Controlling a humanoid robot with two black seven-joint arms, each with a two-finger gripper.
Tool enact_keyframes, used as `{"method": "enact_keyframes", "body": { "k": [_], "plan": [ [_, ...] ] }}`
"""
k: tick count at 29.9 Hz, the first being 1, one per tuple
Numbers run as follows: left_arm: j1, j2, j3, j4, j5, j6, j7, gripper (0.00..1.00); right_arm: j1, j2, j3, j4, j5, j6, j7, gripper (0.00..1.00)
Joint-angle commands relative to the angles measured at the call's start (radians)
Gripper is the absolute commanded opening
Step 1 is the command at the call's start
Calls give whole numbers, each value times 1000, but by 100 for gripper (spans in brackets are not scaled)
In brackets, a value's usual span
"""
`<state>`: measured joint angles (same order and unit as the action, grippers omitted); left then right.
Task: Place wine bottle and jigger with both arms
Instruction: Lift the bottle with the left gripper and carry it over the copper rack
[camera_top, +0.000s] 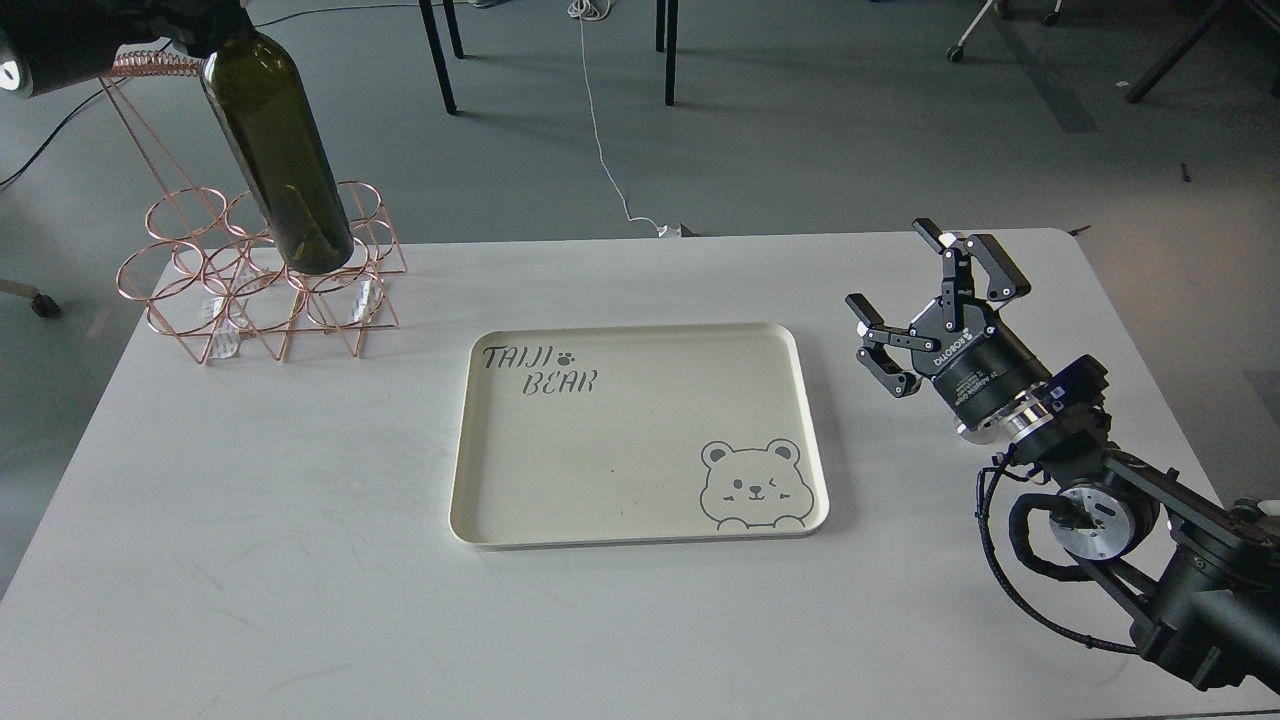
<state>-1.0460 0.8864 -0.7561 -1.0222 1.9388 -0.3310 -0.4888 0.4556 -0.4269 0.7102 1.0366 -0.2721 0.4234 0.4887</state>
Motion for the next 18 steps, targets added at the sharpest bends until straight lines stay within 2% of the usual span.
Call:
{"method": "enact_keyframes", "body": {
  "k": [1, 18],
  "plan": [
    [1, -12, 14, 10, 0, 7, 0, 18, 0, 0, 0, 0, -1, 0, 0, 99],
    [1, -44, 29, 63, -1, 33, 0, 18, 0, -1, 2, 0, -1, 0, 0, 99]
  ]
}}
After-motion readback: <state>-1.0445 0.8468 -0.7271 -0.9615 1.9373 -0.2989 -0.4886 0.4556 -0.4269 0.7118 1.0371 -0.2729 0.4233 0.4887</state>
